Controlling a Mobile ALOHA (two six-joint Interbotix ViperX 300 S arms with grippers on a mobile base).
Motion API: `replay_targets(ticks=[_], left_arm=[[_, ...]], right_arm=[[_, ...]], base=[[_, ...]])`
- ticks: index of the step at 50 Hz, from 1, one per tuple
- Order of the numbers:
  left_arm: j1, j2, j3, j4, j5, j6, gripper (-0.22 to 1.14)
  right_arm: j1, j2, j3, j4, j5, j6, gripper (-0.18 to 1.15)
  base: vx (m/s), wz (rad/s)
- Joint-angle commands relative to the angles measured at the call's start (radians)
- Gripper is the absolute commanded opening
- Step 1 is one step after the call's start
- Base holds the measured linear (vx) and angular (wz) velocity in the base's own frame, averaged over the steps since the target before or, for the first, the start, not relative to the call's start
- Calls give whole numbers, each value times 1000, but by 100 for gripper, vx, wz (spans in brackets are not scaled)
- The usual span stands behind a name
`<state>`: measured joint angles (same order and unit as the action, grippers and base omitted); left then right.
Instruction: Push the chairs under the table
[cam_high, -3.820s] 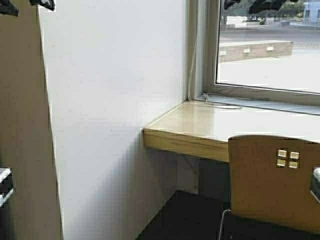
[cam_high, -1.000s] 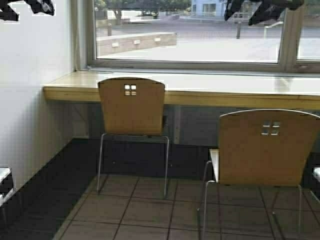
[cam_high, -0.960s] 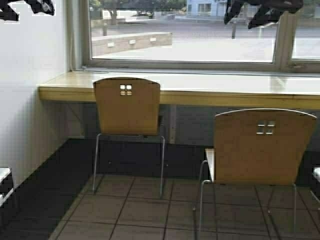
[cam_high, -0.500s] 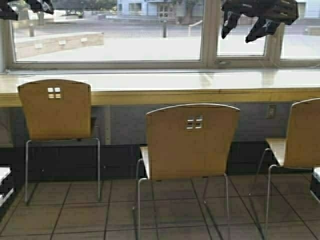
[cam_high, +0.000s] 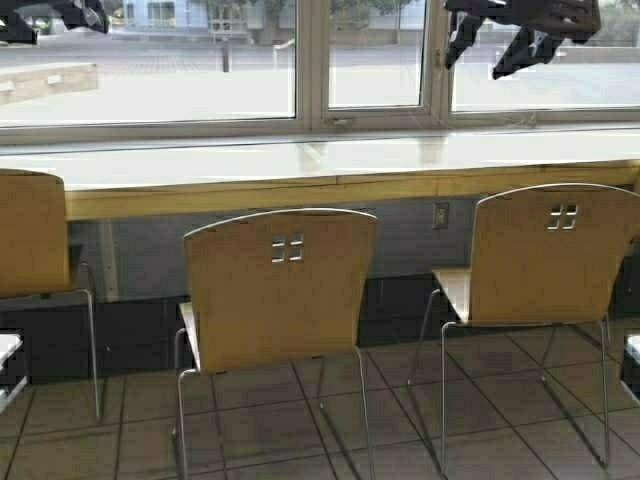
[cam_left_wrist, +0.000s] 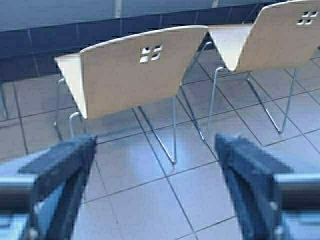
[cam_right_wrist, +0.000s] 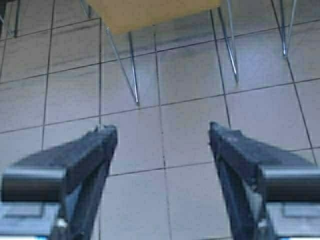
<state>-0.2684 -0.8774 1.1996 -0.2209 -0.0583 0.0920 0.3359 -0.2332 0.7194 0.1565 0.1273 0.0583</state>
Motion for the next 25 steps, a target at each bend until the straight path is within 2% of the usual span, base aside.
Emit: replay_targets(ticks=[1,25], left_arm=[[2,6,-20,-2,-5,0,101],[2,77,-23,-2,-6,-2,101]], right_arm=[[3,-18,-28,5,6,2,91],[3,-6,-32,91,25,0,91]], base=[[15,-15],[22,0]])
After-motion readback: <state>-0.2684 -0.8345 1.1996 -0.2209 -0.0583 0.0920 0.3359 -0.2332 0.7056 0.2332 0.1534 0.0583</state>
